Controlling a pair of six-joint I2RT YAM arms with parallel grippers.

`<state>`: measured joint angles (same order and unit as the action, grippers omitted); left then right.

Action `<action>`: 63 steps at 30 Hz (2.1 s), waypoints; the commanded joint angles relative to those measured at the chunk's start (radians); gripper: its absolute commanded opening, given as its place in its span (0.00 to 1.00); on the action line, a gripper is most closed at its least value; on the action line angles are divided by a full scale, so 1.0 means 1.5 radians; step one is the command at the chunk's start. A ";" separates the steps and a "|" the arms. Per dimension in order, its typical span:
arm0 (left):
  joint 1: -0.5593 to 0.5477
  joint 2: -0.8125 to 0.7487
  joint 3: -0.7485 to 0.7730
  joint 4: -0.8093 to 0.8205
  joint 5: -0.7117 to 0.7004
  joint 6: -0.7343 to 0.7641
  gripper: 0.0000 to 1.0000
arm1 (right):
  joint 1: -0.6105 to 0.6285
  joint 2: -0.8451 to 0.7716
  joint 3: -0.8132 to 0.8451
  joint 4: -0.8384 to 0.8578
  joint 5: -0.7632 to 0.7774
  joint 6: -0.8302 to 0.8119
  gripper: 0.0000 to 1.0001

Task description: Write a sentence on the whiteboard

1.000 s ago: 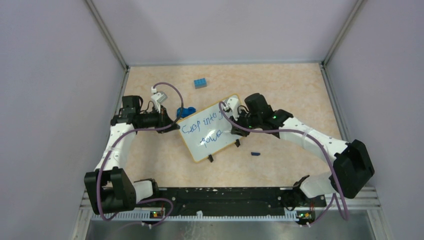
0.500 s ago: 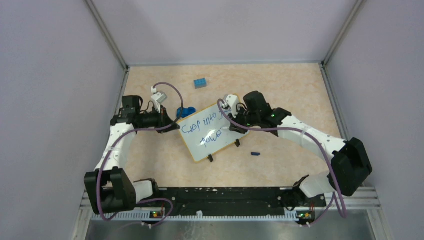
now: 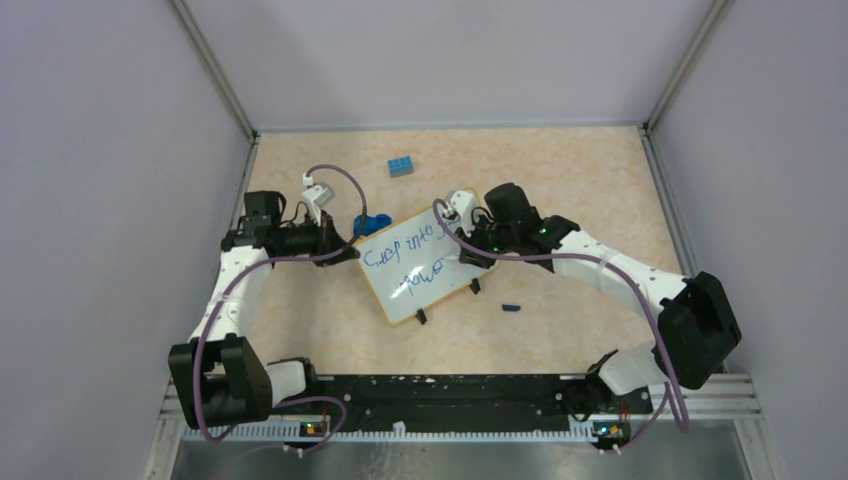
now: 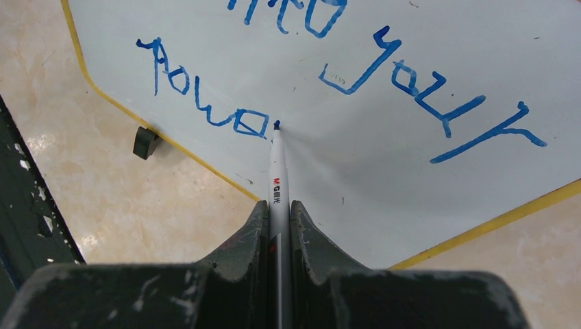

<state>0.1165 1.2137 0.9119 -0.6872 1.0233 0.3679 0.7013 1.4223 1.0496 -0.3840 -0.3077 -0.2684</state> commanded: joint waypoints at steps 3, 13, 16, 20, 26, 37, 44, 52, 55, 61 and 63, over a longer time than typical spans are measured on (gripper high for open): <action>-0.006 0.006 -0.014 0.001 -0.024 0.022 0.00 | -0.009 -0.020 -0.005 0.004 0.013 -0.008 0.00; -0.006 0.008 -0.013 0.001 -0.024 0.021 0.00 | -0.008 -0.024 -0.034 0.006 -0.016 -0.003 0.00; -0.007 0.008 -0.014 0.001 -0.025 0.022 0.00 | -0.007 -0.024 -0.038 0.007 -0.023 -0.001 0.00; -0.006 0.008 -0.014 0.001 -0.025 0.022 0.00 | -0.007 -0.025 -0.032 0.012 -0.025 0.004 0.00; -0.007 0.004 -0.015 0.001 -0.026 0.021 0.00 | -0.007 -0.021 -0.010 0.018 -0.013 0.013 0.00; -0.006 0.001 -0.017 0.001 -0.027 0.021 0.00 | -0.018 -0.015 0.012 0.024 -0.001 0.026 0.00; -0.006 0.003 -0.017 0.001 -0.027 0.021 0.00 | -0.035 -0.020 0.028 0.015 0.002 0.021 0.00; -0.006 0.003 -0.014 0.002 -0.029 0.019 0.00 | -0.039 -0.028 0.023 0.003 -0.007 0.014 0.00; -0.006 0.004 -0.013 0.001 -0.029 0.020 0.00 | -0.039 -0.036 0.030 -0.018 -0.057 -0.009 0.00; -0.006 0.004 -0.011 0.002 -0.029 0.020 0.00 | -0.038 -0.063 0.067 -0.074 -0.123 -0.024 0.00; -0.006 0.002 -0.010 0.002 -0.028 0.019 0.01 | -0.038 -0.070 0.075 -0.089 -0.135 -0.022 0.00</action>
<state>0.1165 1.2137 0.9119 -0.6876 1.0222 0.3679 0.6559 1.3815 1.0851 -0.4812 -0.4286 -0.2783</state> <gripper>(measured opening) 0.128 0.095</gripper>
